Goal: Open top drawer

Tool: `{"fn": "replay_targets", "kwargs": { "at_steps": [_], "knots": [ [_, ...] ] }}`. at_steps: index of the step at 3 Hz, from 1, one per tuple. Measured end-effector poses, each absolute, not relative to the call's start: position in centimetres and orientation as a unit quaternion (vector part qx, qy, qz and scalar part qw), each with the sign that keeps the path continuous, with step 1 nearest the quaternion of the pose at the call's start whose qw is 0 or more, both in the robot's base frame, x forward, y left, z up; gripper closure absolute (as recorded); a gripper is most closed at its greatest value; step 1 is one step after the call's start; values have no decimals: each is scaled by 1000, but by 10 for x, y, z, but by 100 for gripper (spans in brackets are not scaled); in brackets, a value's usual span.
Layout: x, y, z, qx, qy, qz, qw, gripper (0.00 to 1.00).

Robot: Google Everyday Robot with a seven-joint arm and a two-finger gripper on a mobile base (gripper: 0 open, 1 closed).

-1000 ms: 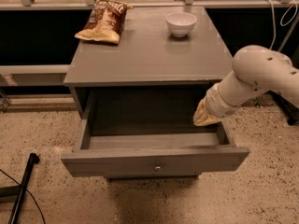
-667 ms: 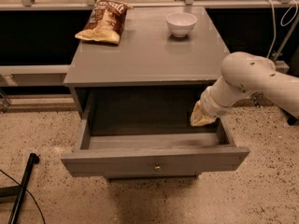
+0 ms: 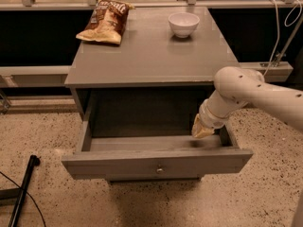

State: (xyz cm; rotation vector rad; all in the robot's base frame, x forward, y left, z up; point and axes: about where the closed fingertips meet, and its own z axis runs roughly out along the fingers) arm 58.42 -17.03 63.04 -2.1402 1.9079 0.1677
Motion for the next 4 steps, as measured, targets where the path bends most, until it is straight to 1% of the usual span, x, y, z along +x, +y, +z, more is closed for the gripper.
{"fn": "replay_targets", "kwargs": {
  "at_steps": [1, 2, 3, 4],
  "knots": [
    [560, -174, 606, -736, 660, 94, 118, 100],
    [533, -177, 608, -739, 648, 133, 124, 100],
    [523, -175, 623, -750, 632, 140, 137, 100],
    [492, -178, 682, -778, 572, 159, 204, 100]
  ]
}}
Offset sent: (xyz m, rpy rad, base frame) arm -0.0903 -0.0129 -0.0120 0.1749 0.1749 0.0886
